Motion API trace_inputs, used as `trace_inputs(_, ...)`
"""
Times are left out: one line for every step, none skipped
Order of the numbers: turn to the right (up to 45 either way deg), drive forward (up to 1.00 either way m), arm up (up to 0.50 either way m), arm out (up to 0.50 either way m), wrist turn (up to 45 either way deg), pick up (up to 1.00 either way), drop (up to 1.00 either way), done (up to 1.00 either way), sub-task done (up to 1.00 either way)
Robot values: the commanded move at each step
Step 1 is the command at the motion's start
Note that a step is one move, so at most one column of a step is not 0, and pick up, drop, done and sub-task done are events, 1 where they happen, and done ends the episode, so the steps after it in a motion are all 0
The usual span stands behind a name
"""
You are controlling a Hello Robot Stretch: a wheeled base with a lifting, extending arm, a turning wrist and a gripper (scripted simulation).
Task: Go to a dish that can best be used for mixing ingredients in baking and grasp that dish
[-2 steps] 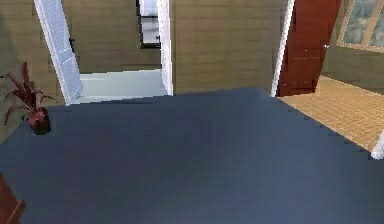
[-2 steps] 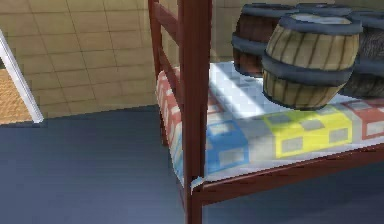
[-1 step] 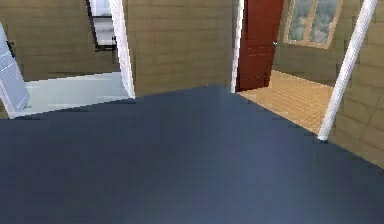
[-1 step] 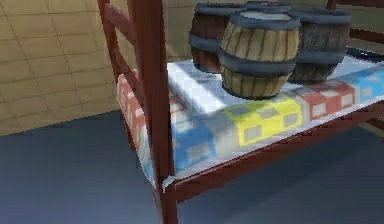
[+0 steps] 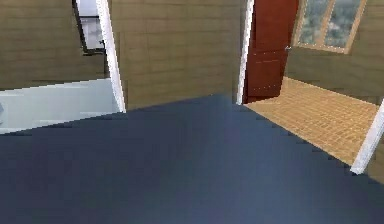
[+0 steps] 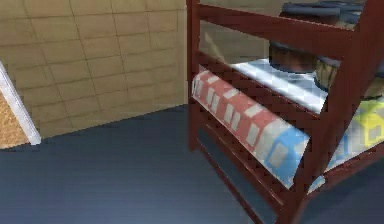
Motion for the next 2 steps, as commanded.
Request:
trace_inputs(-24.0, 0.0, 0.0, 0.0, 0.0, 0.0, 0.0, 0.0, 0.0)
trace_inputs(0.0, 0.4, 0.0, 0.0, 0.0, 0.0, 0.0, 0.0, 0.0)
